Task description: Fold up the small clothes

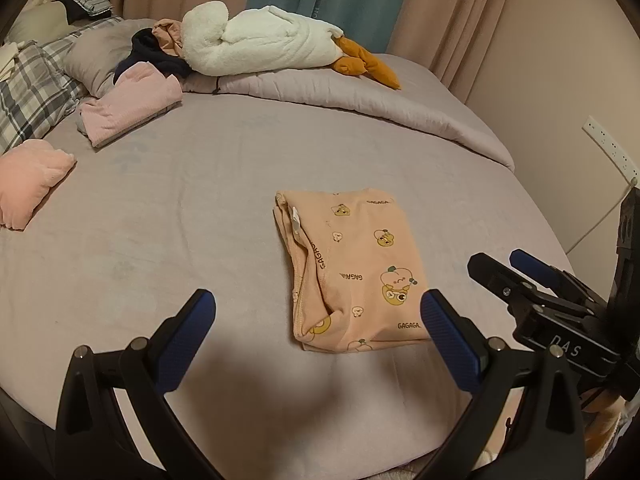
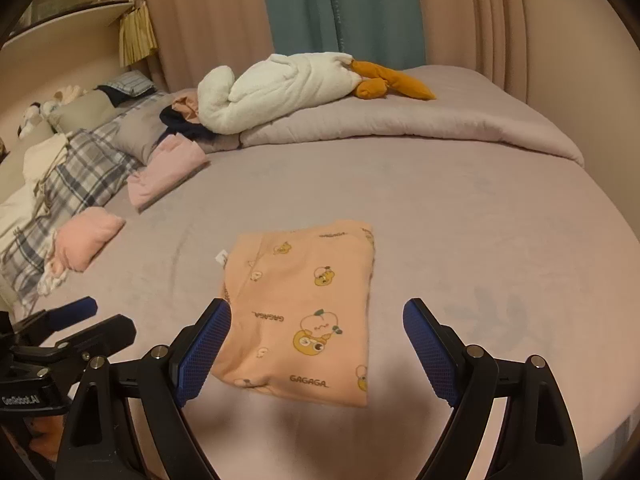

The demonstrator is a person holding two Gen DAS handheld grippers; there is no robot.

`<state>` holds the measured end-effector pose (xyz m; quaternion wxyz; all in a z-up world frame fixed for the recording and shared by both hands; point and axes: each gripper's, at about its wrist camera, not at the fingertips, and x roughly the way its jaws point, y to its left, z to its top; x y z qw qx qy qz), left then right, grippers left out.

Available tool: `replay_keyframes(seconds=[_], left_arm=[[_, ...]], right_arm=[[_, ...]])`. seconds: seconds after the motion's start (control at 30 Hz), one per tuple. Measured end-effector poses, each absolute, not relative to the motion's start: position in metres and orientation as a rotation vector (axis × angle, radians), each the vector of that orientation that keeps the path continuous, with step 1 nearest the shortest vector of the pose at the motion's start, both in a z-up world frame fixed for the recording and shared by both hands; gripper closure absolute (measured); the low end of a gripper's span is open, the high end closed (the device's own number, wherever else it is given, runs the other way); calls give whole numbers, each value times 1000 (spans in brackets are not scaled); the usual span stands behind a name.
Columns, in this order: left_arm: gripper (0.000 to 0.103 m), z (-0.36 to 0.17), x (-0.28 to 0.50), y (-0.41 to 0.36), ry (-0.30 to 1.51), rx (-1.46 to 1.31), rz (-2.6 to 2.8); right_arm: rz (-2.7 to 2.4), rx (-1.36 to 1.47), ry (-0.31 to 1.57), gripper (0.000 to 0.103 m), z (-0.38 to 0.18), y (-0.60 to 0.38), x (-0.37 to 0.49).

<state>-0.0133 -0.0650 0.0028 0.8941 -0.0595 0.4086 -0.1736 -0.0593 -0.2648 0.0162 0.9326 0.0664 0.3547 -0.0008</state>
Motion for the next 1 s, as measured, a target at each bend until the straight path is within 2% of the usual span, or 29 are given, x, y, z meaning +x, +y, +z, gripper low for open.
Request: replay_keyframes(seconds=[1.0], left_arm=[[1, 8, -24, -72, 830, -103, -380]], right_arm=[[-17, 113, 727, 15, 16, -264, -63]])
